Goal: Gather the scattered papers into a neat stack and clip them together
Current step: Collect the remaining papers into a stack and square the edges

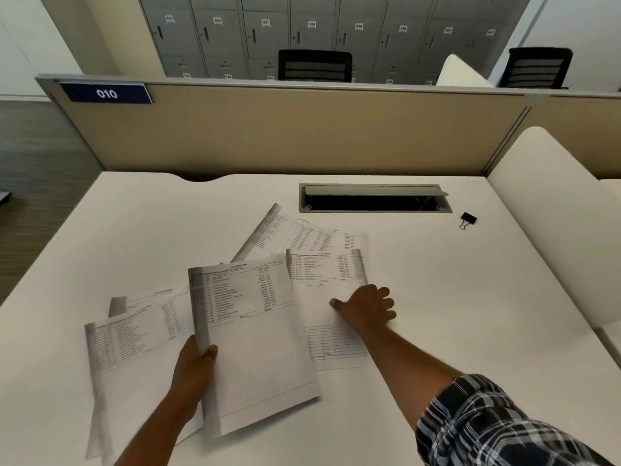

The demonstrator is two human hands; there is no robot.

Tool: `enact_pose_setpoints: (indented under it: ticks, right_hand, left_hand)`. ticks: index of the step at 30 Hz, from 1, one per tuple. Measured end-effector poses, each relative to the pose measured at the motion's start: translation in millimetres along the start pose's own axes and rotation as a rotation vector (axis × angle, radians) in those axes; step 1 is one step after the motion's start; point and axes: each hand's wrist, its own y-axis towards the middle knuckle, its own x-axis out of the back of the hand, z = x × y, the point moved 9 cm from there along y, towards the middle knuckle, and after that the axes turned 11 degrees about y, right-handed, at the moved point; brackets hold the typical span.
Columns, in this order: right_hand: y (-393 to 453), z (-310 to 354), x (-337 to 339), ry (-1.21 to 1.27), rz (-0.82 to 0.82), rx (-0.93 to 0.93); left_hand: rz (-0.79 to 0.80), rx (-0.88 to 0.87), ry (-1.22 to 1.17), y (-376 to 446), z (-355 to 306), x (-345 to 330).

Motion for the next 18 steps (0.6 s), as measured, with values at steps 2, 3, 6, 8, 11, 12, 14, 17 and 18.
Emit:
enact_pose_setpoints:
  ticks: [2, 3, 6, 8, 11, 12, 14, 17, 18]
  right_hand:
    - [2, 3, -4, 0.021, 0.021, -0.025]
    - [3, 5, -7, 0.035, 0.031, -0.042]
    - [3, 5, -7, 0.072, 0.065, -0.092]
    - [2, 5, -8, 0.111, 0.096, -0.1]
    - [2, 4, -10, 0.224, 0.115, -0.063]
    - [3, 4, -10, 0.279, 0.115, -0.039]
    - [5, 1, -10, 0.444, 0.129, 0.003]
    - [5, -16, -7, 0.77, 0.192, 0.002]
    - [6, -25, -5, 0.821, 0.197, 0.013]
  left_hand:
    - [0.0, 0.027, 0.012, 4, 7, 4]
    - [-0.001, 0.037, 0.017, 6, 11, 8]
    - [-0.009, 0.053, 0.018, 8, 21, 15]
    - [-0.007, 0.059, 0.024, 9, 26, 20]
    - [-0.003, 0.069, 0.032, 11, 34, 26]
    - [0.001, 0.071, 0.038, 12, 35, 28]
    - [0.012, 0.06, 0.058, 15, 37, 33]
    - [0.028, 0.057, 0.078, 20, 38, 36]
    - [0.033, 0.056, 0.085, 22, 38, 37]
